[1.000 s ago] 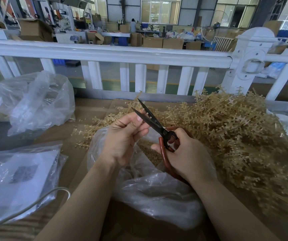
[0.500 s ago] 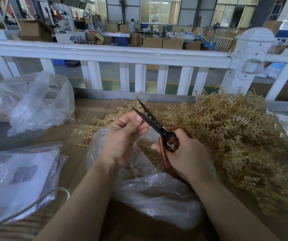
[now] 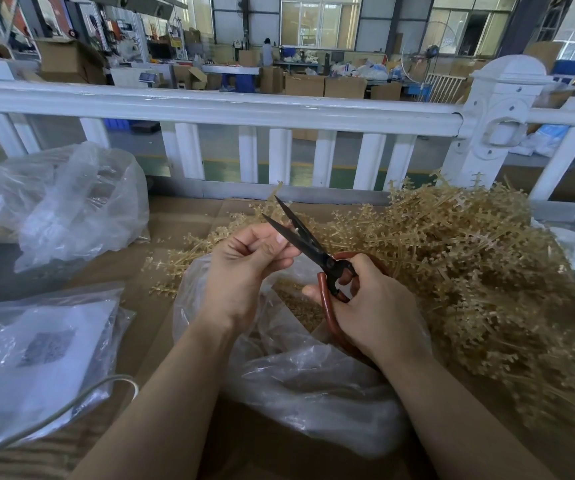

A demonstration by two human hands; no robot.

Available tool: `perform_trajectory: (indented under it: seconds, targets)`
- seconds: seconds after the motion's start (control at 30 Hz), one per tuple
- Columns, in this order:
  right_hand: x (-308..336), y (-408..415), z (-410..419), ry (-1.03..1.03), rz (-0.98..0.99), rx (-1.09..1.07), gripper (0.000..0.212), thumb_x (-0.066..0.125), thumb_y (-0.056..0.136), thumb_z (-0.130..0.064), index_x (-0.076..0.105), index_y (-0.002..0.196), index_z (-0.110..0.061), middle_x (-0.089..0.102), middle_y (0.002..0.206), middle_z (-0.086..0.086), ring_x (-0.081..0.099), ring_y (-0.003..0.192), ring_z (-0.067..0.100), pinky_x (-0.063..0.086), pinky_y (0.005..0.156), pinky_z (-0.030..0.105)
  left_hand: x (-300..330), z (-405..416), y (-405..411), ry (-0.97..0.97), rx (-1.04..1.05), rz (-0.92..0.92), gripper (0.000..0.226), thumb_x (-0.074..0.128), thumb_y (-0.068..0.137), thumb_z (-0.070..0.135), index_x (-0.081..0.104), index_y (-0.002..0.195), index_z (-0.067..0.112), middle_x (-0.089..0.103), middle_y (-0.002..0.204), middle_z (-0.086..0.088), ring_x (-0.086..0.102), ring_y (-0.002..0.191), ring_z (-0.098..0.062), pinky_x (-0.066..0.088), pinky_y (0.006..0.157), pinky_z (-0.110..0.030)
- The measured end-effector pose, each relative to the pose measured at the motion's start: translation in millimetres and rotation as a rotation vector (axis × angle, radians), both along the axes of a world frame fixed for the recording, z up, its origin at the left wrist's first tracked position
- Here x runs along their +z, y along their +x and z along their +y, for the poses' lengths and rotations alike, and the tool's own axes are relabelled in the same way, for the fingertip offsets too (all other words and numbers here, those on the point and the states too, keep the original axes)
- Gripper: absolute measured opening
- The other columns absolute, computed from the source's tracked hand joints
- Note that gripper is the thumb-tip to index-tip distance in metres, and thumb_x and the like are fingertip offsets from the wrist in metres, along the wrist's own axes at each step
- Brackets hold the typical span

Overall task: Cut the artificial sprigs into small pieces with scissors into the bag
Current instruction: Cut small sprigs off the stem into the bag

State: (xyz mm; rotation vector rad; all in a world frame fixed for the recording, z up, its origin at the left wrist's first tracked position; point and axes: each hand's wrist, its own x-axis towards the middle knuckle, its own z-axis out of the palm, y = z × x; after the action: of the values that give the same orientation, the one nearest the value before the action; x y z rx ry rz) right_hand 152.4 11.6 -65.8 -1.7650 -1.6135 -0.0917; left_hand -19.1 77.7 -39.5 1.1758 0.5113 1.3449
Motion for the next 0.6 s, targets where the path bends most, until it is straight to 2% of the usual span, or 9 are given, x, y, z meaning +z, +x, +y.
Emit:
perform_trajectory:
  seconds: [0.07, 0.2, 0.43, 0.6]
  targets:
    - [-0.5, 0.5, 0.9, -0.008, 0.002, 0.004, 0.073, 0.031, 0.068, -0.102, 0.047, 0.093, -0.035, 0.061, 0.081, -0.020, 0.062, 0.068, 0.005, 0.049, 0.053, 0.024, 0.4, -0.6, 0.6, 0.014, -0.008, 0.004, 0.007, 0.067, 0.079, 0.015, 0.074, 0.080, 0.016, 0.074, 0.078, -0.003, 0.070, 0.072, -0.010, 0.056, 0.068, -0.020]
    - [-0.2, 1.2, 1.1, -0.012, -0.004, 0.014, 0.072, 0.032, 0.068, -0.102, 0.046, 0.093, -0.036, 0.060, 0.080, -0.022, 0.058, 0.066, 0.001, 0.043, 0.051, 0.018, 0.9, -1.0, 0.3, 0.027, -0.024, 0.019, 0.011, 0.066, 0.079, 0.014, 0.076, 0.078, 0.018, 0.074, 0.079, -0.003, 0.069, 0.073, -0.010, 0.056, 0.070, -0.021]
    - [0.3, 1.3, -1.1, -0.006, -0.008, 0.013, 0.072, 0.030, 0.069, -0.102, 0.050, 0.092, -0.036, 0.058, 0.070, -0.022, 0.052, 0.059, -0.006, 0.035, 0.049, 0.011, -1.3, 1.2, 1.7, 0.014, -0.042, 0.022, 0.009, 0.065, 0.081, 0.014, 0.070, 0.087, 0.011, 0.073, 0.079, -0.002, 0.069, 0.075, -0.010, 0.056, 0.071, -0.020]
    - [0.6, 1.0, -0.8, -0.006, 0.016, 0.046, 0.066, 0.040, 0.072, -0.096, 0.053, 0.091, -0.035, 0.059, 0.068, -0.021, 0.057, 0.062, -0.006, 0.042, 0.051, 0.012, -2.7, 2.9, 0.9, 0.026, -0.091, 0.005, 0.009, 0.063, 0.083, 0.015, 0.068, 0.088, 0.009, 0.072, 0.078, -0.001, 0.067, 0.075, -0.010, 0.055, 0.075, -0.022]
